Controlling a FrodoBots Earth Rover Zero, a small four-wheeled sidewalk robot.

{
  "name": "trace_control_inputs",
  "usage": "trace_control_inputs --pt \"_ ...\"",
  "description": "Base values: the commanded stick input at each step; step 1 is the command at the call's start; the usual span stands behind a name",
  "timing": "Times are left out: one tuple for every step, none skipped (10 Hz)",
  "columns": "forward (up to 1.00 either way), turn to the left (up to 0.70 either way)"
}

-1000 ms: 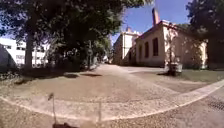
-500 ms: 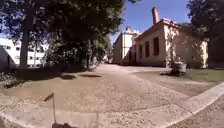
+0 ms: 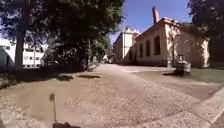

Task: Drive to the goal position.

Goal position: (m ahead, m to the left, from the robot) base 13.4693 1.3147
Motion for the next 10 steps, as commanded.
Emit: trace_control_inputs --pt "0.6 0.0" --pt "0.6 0.0" --pt "0.6 0.0" --pt "0.6 0.0" --pt "0.6 0.0" --pt "0.6 0.0" --pt "0.6 0.0" --pt "0.6 0.0" --pt "0.6 0.0" --pt "0.6 0.0"
